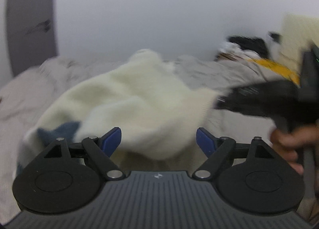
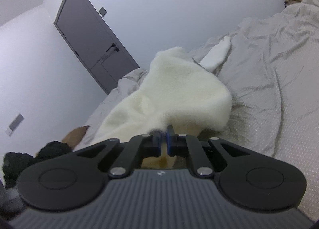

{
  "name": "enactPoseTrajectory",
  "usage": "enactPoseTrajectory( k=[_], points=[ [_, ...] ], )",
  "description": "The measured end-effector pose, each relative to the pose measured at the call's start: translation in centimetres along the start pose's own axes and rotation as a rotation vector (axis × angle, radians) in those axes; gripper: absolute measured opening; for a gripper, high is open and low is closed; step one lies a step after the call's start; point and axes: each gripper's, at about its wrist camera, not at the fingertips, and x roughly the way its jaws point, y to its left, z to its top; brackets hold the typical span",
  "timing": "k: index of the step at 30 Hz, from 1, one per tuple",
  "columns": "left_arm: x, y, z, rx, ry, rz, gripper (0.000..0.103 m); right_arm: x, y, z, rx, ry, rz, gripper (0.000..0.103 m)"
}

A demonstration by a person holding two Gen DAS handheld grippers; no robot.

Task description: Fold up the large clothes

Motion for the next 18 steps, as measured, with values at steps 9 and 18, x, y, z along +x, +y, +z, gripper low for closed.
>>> enactPoseTrajectory(
  k=[9, 18],
  points=[
    [4.8, -8.3, -2.3, 0.355, -0.190, 0.316, 0.086, -0.6, -0.8, 0.4, 0.065, -0.024, 0.026, 0.008],
    [6.7, -4.7, -1.9, 0.153, -0.191, 0.448, 0.091, -0.5, -1.2, 0.4, 0.101, -0.059, -0.043, 0.008]
  ],
)
